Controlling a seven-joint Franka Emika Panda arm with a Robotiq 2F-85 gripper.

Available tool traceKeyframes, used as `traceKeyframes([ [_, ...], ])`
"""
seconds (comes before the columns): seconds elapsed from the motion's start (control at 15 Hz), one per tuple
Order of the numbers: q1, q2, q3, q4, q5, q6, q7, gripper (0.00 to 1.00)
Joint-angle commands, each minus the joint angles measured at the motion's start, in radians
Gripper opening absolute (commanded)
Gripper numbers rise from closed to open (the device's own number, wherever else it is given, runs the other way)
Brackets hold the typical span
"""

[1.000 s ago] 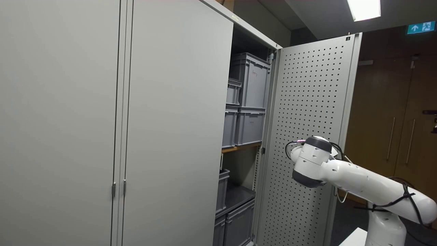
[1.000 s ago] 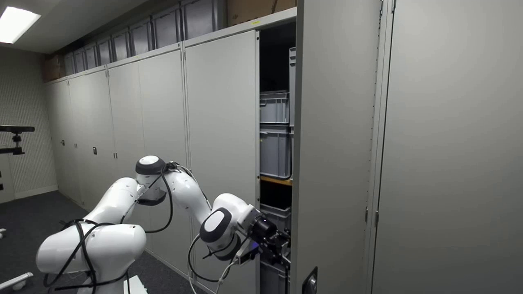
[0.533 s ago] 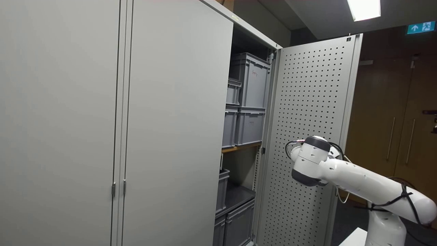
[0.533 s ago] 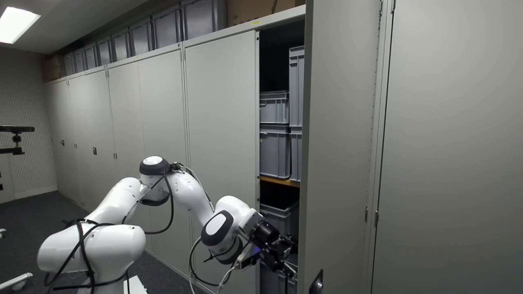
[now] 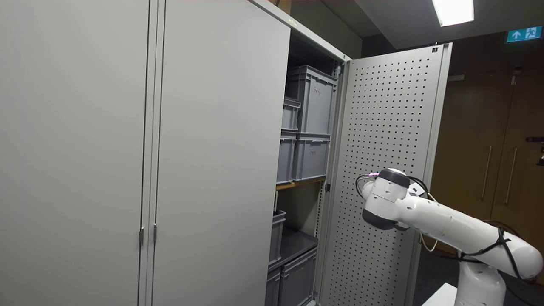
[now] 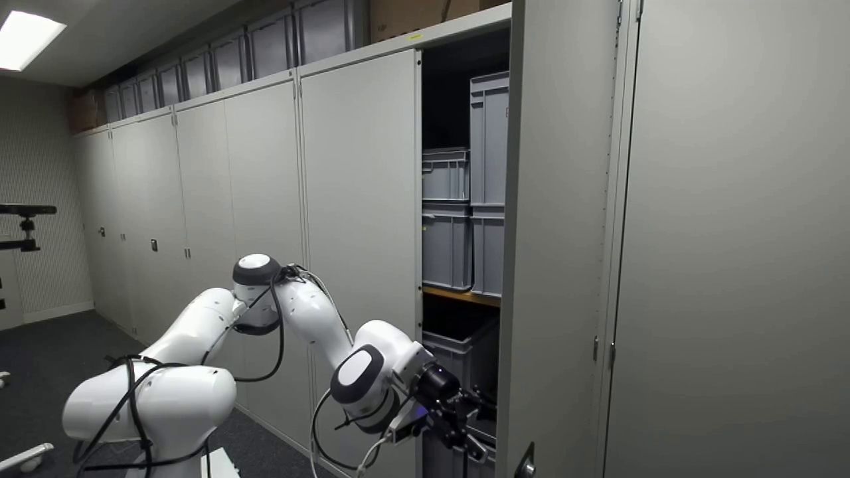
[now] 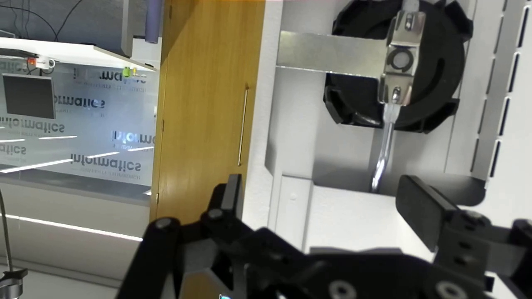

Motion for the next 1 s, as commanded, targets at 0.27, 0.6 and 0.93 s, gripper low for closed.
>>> traceKeyframes([
  [0.27,-0.074,-0.019,0.012,0.034,0.025,0.049,-0.074,1.00],
  [0.6,-0.115,-0.020,0.028,0.054,0.024,0.047,-0.084,1.00],
  [0.93,-0.148,-0.024,0.039,0.078,0.024,0.051,-0.087,1.00],
])
